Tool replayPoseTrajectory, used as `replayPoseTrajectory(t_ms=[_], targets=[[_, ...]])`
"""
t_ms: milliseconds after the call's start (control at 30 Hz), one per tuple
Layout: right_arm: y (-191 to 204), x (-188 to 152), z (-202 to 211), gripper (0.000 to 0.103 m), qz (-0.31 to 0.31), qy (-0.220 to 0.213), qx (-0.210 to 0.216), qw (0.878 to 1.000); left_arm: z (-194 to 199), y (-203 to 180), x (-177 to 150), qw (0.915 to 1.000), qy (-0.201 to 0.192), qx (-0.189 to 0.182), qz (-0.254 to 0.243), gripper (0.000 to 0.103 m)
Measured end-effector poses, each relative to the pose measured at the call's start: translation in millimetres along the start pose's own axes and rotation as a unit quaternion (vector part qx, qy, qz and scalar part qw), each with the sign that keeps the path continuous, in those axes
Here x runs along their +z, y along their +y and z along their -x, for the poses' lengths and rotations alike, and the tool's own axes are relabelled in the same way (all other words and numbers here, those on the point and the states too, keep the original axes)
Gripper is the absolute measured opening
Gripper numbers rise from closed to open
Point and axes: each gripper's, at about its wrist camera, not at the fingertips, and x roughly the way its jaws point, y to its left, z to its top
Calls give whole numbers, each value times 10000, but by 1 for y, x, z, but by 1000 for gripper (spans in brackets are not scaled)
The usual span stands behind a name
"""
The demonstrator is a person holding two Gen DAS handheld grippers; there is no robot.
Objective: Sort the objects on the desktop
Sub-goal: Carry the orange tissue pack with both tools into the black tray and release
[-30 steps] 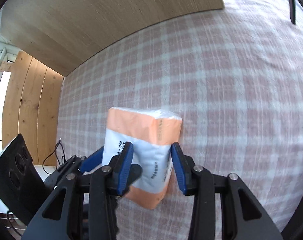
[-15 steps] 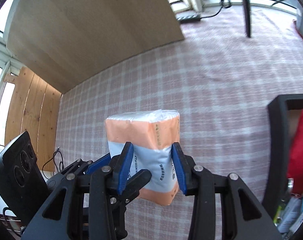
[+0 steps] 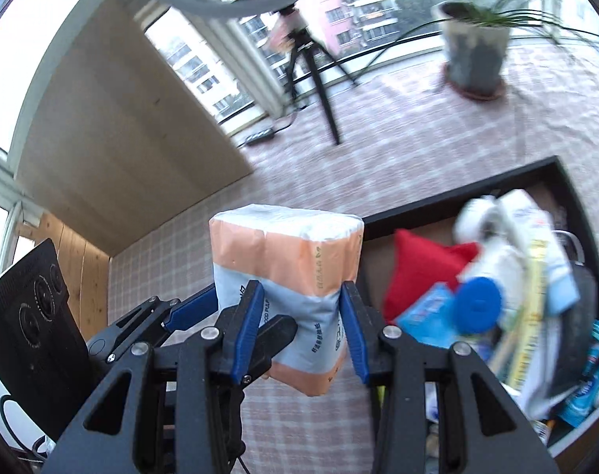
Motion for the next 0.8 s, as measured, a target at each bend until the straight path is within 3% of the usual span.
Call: replayPoseTrajectory(t_ms=[200,467,600,800], targets=[[-65,-8,57,39,-358,-267,-480,9978,-30,-80,17,9975,213,-485,-472,56],[-148,-29,91,39,-1045,-377,-848,9902,-77,-157,20,9922,593,-725,-826,56],[-171,-34,96,39,-1228,-377,-942,9872,-94,-174,21,9906,770,-593,-964,54],[-194,-45,113,39,-1540,-623,-1020,9808,-81,-157,20,9939,660,-153,-865,56]])
